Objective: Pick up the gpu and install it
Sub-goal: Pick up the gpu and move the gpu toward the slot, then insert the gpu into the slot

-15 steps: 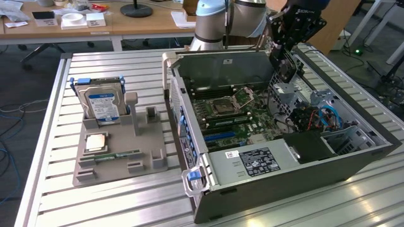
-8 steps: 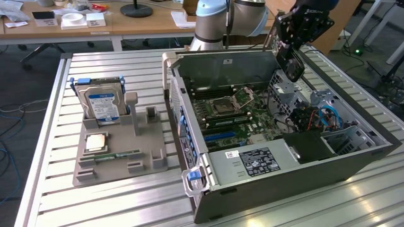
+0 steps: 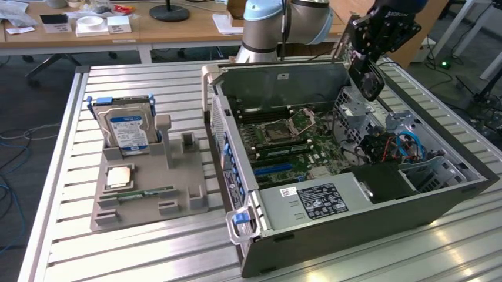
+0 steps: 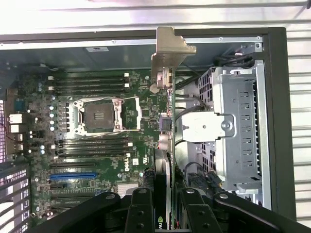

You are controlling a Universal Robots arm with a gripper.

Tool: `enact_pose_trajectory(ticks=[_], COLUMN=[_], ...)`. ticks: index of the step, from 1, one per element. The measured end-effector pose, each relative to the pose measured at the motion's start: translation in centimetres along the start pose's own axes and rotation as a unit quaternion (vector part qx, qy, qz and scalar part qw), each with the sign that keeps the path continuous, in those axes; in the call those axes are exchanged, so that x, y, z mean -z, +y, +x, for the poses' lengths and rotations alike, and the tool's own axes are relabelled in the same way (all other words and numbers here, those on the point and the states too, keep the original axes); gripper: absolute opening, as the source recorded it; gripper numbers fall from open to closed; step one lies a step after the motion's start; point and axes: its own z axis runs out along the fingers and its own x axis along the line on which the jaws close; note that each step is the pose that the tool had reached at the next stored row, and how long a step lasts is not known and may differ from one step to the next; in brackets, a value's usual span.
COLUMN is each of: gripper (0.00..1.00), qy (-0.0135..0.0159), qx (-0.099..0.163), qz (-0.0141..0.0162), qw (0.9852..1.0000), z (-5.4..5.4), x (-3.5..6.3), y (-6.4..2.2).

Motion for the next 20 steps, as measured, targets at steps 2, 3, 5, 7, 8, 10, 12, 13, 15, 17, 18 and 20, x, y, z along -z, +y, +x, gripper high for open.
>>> enact_pose_trajectory(ticks=[2, 3, 5, 7, 8, 10, 12, 13, 15, 17, 18, 20], gripper=[0.26, 0.26, 0.26, 0.26, 0.26, 0.26, 0.26, 0.26, 0.26, 0.26, 0.26, 0.26], qy=[0.0000, 0.0000, 0.0001, 0.0003, 0.0003, 0.0003, 0.0003, 0.0003, 0.0003, 0.0004, 0.0004, 0.0006], qx=[0.000, 0.000, 0.001, 0.003, 0.003, 0.003, 0.003, 0.003, 0.003, 0.004, 0.004, 0.006], qz=[0.0000, 0.0000, 0.0000, 0.0000, 0.0000, 0.0000, 0.0000, -0.0001, -0.0001, -0.0001, -0.0001, -0.0001], qw=[1.0000, 1.0000, 1.0000, 1.0000, 1.0000, 1.0000, 1.0000, 1.0000, 1.0000, 1.0000, 1.0000, 1.0000], z=[-0.22, -0.38, -0.53, -0.63, -0.63, -0.64, -0.63, -0.63, -0.63, -0.63, -0.63, -0.63], x=[0.00, -0.01, -0.02, -0.02, -0.02, -0.02, -0.02, -0.02, -0.02, -0.02, -0.02, -0.02], y=[0.01, 0.02, 0.04, 0.04, 0.04, 0.04, 0.04, 0.04, 0.04, 0.04, 0.04, 0.04])
